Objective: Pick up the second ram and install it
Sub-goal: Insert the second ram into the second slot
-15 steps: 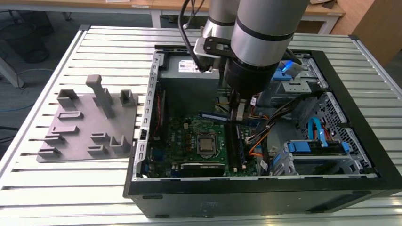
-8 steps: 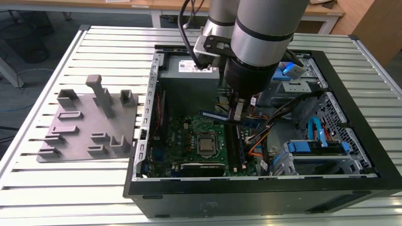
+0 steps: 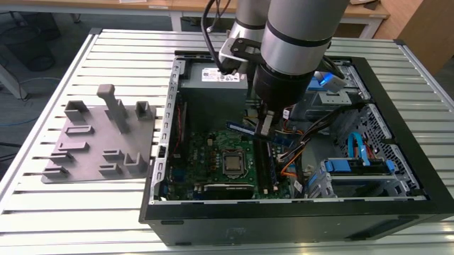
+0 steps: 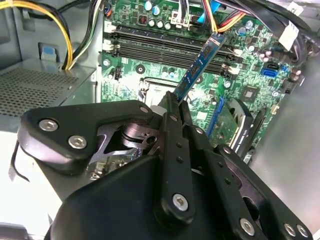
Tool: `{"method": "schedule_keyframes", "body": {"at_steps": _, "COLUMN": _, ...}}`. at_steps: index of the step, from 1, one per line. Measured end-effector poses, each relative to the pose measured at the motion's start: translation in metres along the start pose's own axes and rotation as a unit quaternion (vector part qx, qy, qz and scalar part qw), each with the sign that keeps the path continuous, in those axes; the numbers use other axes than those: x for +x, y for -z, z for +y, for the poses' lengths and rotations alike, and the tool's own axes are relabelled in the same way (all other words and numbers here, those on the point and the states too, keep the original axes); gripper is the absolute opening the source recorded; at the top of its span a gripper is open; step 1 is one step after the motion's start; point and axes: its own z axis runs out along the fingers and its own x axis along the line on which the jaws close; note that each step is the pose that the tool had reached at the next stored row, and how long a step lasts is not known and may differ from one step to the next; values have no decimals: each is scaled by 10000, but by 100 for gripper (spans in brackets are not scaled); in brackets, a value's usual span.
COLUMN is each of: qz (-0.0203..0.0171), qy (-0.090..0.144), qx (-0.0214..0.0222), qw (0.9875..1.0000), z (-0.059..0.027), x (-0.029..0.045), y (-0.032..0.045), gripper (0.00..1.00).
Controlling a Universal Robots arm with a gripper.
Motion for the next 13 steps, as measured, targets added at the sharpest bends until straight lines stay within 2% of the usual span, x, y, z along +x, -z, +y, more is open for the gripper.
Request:
{"method": "schedule_keyframes", "body": {"at_steps": 6, "qz": -9, "qy": -301, "qx": 8, "qw": 9995, "z": 0, "x": 0, "y": -1, "gripper": 14}}
{"method": "schedule_keyframes", "body": {"at_steps": 13, "qz": -21, "qy": -652, "qx": 17, "qw": 9979, "z": 0, "x": 0, "y": -3, "gripper": 14}}
